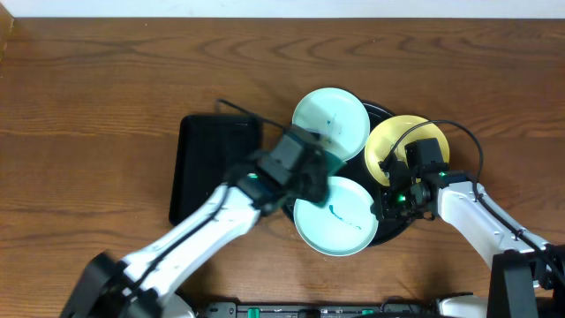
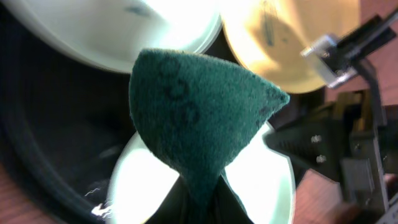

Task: Clean dirty plates on tray and stack at the side
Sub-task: 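Wipe the lower mint plate with the sponge in the left gripper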

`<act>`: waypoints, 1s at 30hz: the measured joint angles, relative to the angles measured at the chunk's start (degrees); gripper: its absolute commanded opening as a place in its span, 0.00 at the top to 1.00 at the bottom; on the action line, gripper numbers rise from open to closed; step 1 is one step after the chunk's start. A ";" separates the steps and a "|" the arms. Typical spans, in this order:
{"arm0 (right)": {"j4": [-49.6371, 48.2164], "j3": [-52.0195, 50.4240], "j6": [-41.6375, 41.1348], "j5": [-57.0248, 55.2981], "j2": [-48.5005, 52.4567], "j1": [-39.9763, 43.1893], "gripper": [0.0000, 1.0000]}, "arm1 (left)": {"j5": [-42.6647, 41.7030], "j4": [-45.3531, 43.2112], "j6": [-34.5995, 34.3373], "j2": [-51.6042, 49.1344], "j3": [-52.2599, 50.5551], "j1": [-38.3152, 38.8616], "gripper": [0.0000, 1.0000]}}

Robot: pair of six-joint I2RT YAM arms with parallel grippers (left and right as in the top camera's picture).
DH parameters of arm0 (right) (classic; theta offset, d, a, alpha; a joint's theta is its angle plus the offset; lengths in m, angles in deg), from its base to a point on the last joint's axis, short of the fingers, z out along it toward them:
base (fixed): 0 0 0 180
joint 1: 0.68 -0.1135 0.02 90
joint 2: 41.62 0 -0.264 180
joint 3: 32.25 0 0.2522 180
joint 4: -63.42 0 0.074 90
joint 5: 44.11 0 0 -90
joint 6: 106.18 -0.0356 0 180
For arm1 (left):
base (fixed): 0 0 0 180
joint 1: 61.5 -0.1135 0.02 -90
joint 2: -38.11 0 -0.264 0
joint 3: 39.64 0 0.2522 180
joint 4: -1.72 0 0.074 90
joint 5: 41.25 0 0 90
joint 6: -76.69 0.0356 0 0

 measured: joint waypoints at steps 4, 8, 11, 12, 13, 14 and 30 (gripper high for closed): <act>0.00 0.00 0.00 0.00 0.00 0.00 0.99 | -1.11 -3.72 -3.50 -5.33 0.00 5.05 0.93; 0.00 0.00 0.00 0.00 0.00 0.00 0.99 | -1.49 -7.58 -7.43 -8.83 0.00 9.29 0.93; 0.00 0.00 0.00 0.00 0.00 0.00 0.99 | -1.49 -9.38 -9.64 -11.04 0.02 10.60 0.93; 0.00 0.00 0.00 0.00 0.00 0.00 0.99 | -1.51 -9.29 -10.14 -12.00 0.02 10.75 0.93; 0.00 0.00 0.00 0.00 0.00 0.00 0.99 | -1.49 -8.94 -10.71 -13.16 0.02 10.80 0.92; 0.02 0.00 0.00 0.00 0.00 0.00 0.99 | -1.46 -8.50 -11.13 -13.94 0.02 10.80 0.93; -0.04 0.00 -0.02 1.22 0.31 -0.59 0.99 | 15.56 5.20 -12.72 -8.98 1.53 6.34 0.92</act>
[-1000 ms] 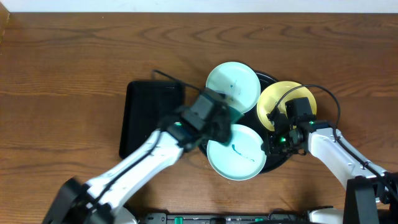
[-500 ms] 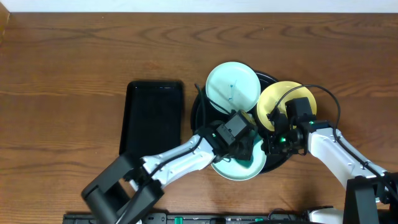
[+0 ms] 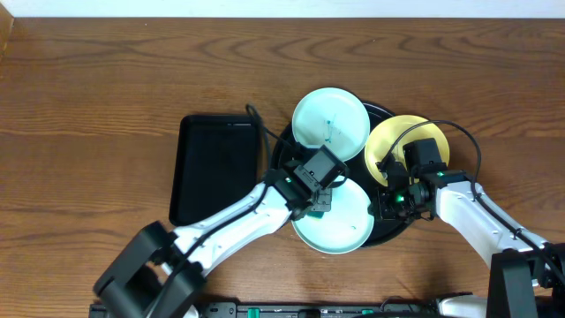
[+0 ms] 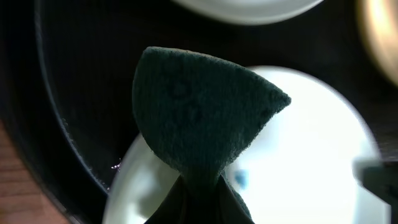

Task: Clean dirty plates on tray and stack at the side
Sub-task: 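Wipe the lower mint plate with the sponge in the left gripper, then return the sponge to the black tray with the left gripper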

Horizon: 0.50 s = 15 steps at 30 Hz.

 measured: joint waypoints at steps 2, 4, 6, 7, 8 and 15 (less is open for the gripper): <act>0.00 0.00 0.00 -0.17 0.00 0.00 0.99 | -1.64 -0.76 0.02 2.01 0.00 0.26 0.93; 0.00 0.00 0.00 -0.22 0.00 0.00 0.99 | -2.93 -1.38 0.13 3.30 0.00 0.98 0.92; 0.00 0.00 0.00 -0.24 0.00 0.00 0.99 | -3.78 -1.92 0.17 3.54 0.00 1.86 0.92; 0.00 0.00 0.00 -0.24 0.00 0.00 0.99 | -4.20 -2.10 0.17 3.32 0.00 2.21 0.92; 0.00 0.00 0.00 -0.24 0.00 0.00 0.99 | -4.52 -2.75 0.17 2.93 -0.02 2.54 0.92; 0.00 0.00 0.00 -0.22 -0.02 0.00 0.99 | -4.83 -4.15 0.17 -4.44 -0.13 2.84 0.92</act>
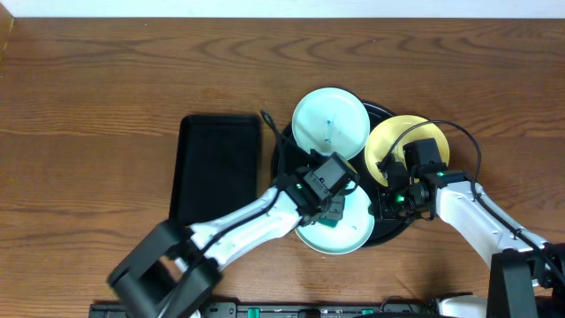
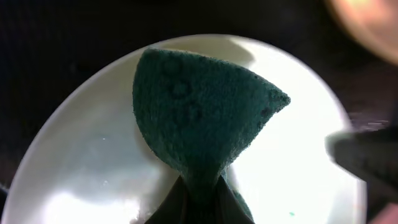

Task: Clean dirty plates on tray and stack at the side
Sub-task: 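Return the sponge to the black tray with the left gripper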

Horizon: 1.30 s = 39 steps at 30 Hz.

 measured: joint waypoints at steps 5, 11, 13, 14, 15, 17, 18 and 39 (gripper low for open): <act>0.02 0.00 0.00 0.02 0.00 0.00 0.98 | 0.33 1.42 -0.02 -1.11 0.44 -0.20 0.93; 0.22 0.00 0.00 0.66 0.00 -0.07 0.98 | 0.87 9.66 0.00 0.61 1.22 -2.84 0.93; 0.11 0.00 0.00 0.79 0.00 -0.07 0.98 | 0.48 11.32 0.35 2.32 1.11 -4.26 0.92; 0.07 0.00 0.00 0.79 0.00 -0.04 0.98 | 0.48 11.39 0.96 3.32 1.03 -4.61 0.92; 0.07 0.00 0.00 0.57 0.00 -0.04 0.98 | 0.55 11.43 1.66 5.53 0.79 -5.03 0.92; 0.07 0.00 0.00 0.24 0.00 -0.04 0.97 | 0.76 11.61 2.82 8.79 0.52 -5.49 0.92; 0.04 0.00 0.00 0.11 0.00 -0.04 0.94 | 0.81 11.82 3.34 10.54 0.48 -5.77 0.92; -2.16 -0.44 0.00 -0.68 0.02 -0.04 0.89 | -1.73 17.25 20.17 18.21 -0.04 -39.30 0.93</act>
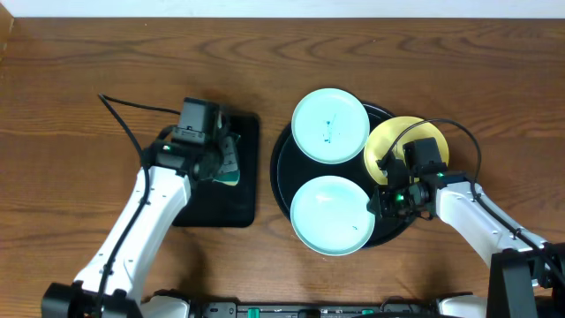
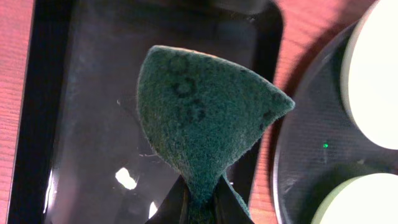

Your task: Clean dirty plates on tray and stack at the side

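Two mint plates lie on the round black tray: the far one bears a small dark scribble, and the near one shows no clear mark. A yellow plate leans on the tray's right side. My left gripper is shut on a dark green sponge, which also shows in the overhead view, over the black rectangular tray. My right gripper sits at the near plate's right rim, and its jaws are too small to read.
The rectangular tray lies left of the round tray on the wooden table. The left arm's cable loops over the table behind it. The right arm comes in from the lower right corner.
My left gripper with the sponge was on the near mint plate and is now over the rectangular tray to the left. The near plate lies uncovered. The right arm has not moved.
The sponge first hung above the round tray, and the near plate carried a teal scribble. Then the sponge was at that plate's left edge, then on its middle. Now the scribble is gone and the sponge is over the rectangular tray.
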`<act>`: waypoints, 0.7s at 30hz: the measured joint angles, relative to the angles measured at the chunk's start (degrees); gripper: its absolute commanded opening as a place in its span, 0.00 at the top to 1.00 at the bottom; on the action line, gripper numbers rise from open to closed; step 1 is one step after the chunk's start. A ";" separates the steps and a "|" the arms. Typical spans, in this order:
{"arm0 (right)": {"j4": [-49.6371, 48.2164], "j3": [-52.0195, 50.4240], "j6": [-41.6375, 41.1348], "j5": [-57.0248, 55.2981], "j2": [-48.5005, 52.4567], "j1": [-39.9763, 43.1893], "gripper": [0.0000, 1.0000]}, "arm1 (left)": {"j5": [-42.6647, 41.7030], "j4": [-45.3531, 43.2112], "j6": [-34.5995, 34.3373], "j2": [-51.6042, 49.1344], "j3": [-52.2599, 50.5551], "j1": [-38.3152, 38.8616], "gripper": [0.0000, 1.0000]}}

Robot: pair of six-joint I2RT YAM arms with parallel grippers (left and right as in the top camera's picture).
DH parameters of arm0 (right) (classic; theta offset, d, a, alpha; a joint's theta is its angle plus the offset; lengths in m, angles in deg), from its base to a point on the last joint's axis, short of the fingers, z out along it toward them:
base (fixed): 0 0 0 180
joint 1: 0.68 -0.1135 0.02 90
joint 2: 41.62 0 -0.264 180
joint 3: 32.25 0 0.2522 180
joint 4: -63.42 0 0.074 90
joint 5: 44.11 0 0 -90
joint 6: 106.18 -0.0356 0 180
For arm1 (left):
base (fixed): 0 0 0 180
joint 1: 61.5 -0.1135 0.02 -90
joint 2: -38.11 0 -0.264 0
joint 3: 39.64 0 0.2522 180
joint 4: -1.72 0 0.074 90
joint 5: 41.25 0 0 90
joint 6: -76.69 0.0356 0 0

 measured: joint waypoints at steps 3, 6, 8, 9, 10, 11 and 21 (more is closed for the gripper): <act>0.00 -0.09 0.00 -0.02 0.00 0.00 0.89 | -1.07 -0.13 1.62 -3.48 -0.76 -2.49 0.92; 0.00 -0.09 0.00 0.00 0.00 0.00 0.89 | -3.50 -1.05 4.31 -8.94 -0.87 -3.76 0.93; 0.00 -0.09 0.00 -0.02 0.00 0.00 0.89 | -5.73 -1.92 6.12 -12.76 -1.03 -3.76 0.92; 0.00 -0.09 0.00 0.00 0.00 0.00 0.89 | -6.93 -2.34 7.02 -15.43 -1.09 -3.72 0.92; 0.00 -0.09 0.00 0.00 0.00 0.00 0.89 | -7.32 -2.71 7.37 -17.00 -1.11 -3.72 0.91; 0.00 -0.09 0.00 0.00 0.00 0.00 0.89 | -7.76 -3.19 7.78 -18.27 -1.09 -3.72 0.86; -1.77 -0.09 0.02 0.07 0.00 0.00 0.99 | -8.96 -3.37 8.85 -17.99 -1.09 -3.87 0.85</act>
